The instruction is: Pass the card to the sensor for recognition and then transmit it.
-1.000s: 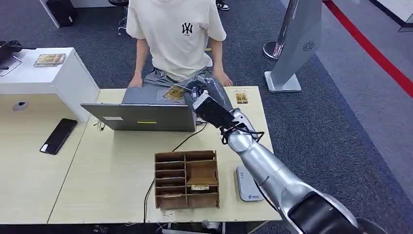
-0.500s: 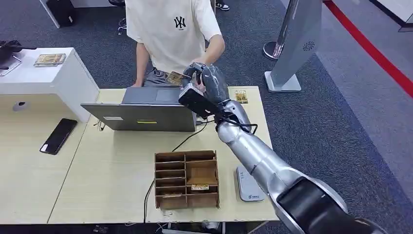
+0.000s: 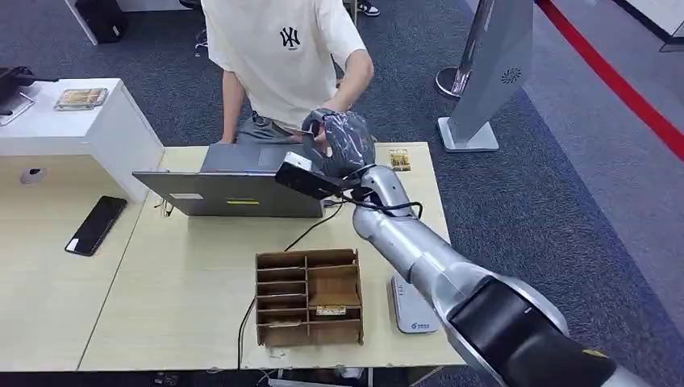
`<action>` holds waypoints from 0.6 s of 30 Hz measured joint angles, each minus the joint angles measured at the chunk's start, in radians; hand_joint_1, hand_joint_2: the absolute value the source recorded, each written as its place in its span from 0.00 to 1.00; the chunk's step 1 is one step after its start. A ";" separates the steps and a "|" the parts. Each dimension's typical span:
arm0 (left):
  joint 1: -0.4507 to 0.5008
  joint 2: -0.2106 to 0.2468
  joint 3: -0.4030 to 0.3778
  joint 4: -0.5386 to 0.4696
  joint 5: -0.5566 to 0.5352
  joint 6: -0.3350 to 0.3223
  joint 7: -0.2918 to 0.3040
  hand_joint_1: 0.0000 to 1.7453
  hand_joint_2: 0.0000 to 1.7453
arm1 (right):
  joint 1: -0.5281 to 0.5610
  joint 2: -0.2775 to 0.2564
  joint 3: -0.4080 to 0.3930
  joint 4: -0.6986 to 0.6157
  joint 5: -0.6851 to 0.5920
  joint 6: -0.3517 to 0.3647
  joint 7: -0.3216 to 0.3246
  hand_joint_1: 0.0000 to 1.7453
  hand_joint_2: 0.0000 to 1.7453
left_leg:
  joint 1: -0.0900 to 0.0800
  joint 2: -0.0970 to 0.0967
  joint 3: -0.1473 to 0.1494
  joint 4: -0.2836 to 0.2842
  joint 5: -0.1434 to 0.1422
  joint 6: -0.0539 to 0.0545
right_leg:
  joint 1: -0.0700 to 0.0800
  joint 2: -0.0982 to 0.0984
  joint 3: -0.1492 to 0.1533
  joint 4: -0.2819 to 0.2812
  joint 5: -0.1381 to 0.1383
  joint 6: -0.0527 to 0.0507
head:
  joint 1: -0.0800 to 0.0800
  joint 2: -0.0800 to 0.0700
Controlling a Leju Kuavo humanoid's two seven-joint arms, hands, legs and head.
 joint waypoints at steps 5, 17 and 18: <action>0.000 0.000 0.000 0.000 0.000 0.001 0.003 0.00 0.00 | 0.000 0.004 0.022 0.031 0.014 0.003 0.018 0.00 1.00 | 0.000 0.000 0.000 0.000 0.000 0.000 | 0.000 0.000 -0.001 0.000 0.000 0.000 | 0.000 0.000; 0.001 0.000 0.000 0.000 0.000 0.004 0.003 0.00 0.00 | 0.011 0.010 0.024 0.047 -0.076 0.053 -0.061 0.00 1.00 | 0.000 0.000 -0.001 0.000 0.001 0.000 | 0.000 0.000 -0.001 0.000 0.001 0.000 | 0.000 0.000; 0.001 0.000 0.000 0.000 0.000 0.004 0.002 0.00 0.00 | 0.018 0.010 0.020 0.043 -0.090 0.061 -0.073 0.00 1.00 | 0.000 0.000 -0.001 0.000 0.001 0.000 | 0.000 0.000 -0.001 0.000 0.001 0.000 | 0.000 0.000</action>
